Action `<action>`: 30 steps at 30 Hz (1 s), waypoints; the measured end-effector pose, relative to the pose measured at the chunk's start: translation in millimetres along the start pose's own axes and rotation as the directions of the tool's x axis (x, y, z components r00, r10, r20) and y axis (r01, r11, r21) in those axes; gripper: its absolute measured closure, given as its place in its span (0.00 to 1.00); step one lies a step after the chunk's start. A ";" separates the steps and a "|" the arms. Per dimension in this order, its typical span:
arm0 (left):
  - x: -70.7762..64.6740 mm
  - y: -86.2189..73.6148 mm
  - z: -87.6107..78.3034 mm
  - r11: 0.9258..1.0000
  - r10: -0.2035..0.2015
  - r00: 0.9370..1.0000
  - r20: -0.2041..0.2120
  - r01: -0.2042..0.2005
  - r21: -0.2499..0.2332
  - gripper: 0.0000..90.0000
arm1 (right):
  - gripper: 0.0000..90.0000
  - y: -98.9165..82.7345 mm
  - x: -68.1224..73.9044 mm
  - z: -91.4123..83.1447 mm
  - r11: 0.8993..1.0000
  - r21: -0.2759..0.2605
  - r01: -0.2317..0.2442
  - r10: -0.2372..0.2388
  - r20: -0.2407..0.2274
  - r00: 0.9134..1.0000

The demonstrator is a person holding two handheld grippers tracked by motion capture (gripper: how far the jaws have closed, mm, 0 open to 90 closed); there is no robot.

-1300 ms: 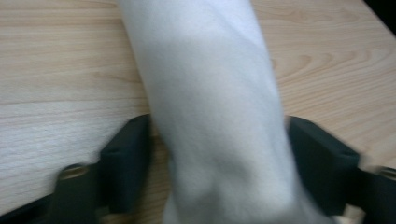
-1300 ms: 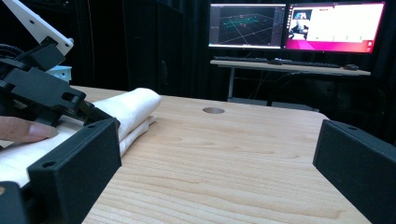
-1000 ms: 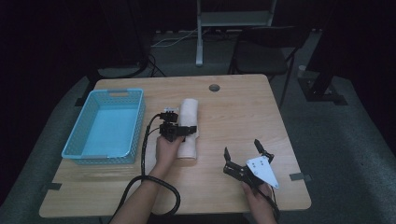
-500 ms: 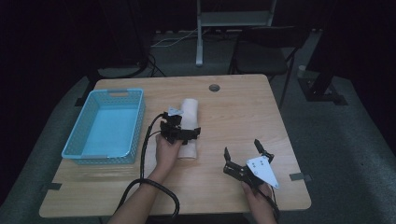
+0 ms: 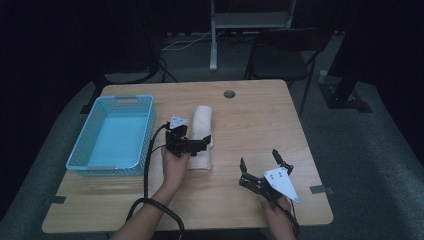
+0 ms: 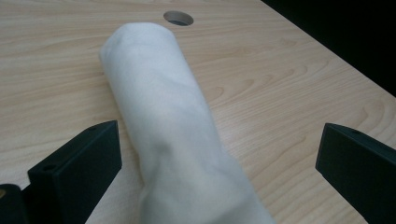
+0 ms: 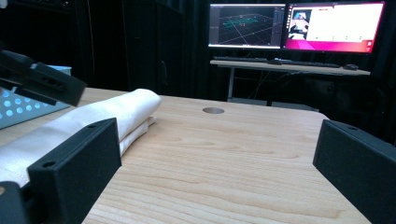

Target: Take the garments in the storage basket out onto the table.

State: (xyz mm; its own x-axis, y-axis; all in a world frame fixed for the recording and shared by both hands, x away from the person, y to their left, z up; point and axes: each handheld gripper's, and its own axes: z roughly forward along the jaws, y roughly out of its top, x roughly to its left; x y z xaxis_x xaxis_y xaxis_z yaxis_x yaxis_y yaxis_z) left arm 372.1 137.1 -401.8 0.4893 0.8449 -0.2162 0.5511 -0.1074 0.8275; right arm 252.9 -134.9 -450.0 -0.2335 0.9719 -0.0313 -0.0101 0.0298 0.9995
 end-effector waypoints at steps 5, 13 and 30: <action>-1.9 -5.4 -16.6 0.998 -0.005 1.000 0.017 0.006 -0.056 0.00 | 0.00 0.0 -0.1 0.0 1.000 0.000 -0.002 0.002 0.001 1.000; 0.7 -17.8 -36.8 0.994 -0.010 0.995 0.102 0.021 -0.105 0.00 | 0.00 0.0 0.0 0.0 1.000 0.001 -0.003 0.003 0.003 1.000; 1.3 -57.8 -70.5 0.964 0.156 0.982 0.110 -0.127 -0.235 0.00 | 0.00 0.1 -0.1 0.2 1.000 0.003 -0.001 0.001 0.006 1.000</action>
State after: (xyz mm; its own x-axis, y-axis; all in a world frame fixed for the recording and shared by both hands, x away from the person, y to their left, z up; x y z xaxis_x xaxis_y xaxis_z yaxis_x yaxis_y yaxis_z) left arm 293.2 181.3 -413.3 0.6404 0.7552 -0.1399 0.3097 -0.0873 0.9468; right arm 253.0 -135.0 -450.0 -0.2279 0.9732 -0.0307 -0.0067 0.0300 0.9995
